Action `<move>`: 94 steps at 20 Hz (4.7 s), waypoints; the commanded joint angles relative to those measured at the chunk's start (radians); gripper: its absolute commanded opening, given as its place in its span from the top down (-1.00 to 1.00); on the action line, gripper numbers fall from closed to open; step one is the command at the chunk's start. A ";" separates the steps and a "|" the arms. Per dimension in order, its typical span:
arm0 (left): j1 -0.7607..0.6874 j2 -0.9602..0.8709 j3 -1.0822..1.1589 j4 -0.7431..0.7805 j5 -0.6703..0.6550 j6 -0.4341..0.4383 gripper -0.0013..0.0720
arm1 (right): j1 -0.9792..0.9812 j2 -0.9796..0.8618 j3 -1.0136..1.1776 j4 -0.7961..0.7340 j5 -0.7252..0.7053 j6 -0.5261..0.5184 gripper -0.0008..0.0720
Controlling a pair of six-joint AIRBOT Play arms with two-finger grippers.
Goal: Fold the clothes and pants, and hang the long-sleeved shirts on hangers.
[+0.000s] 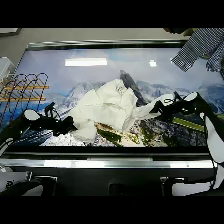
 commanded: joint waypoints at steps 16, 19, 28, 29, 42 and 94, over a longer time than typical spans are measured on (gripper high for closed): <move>0.003 0.151 0.453 0.292 -0.047 0.008 0.91 | -0.009 0.521 0.004 -0.024 -0.111 -0.020 0.91; 0.006 0.252 0.666 0.439 -0.051 0.008 0.91 | -0.036 0.750 0.053 -0.139 -0.174 0.071 0.91; 0.189 0.533 0.903 0.579 -0.050 -0.101 0.91 | -0.109 1.095 0.340 -0.515 -0.239 0.228 0.91; 0.204 0.557 0.903 0.580 -0.050 -0.101 0.91 | -0.109 1.106 0.370 -0.526 -0.242 0.228 0.91; 0.245 0.714 0.902 0.806 0.187 -0.275 0.91 | -0.109 1.117 0.568 -0.765 -0.514 0.497 0.91; 0.629 -0.013 0.336 0.473 -0.460 -0.050 -0.34 | -0.104 0.444 -0.483 0.225 0.197 -0.298 -0.17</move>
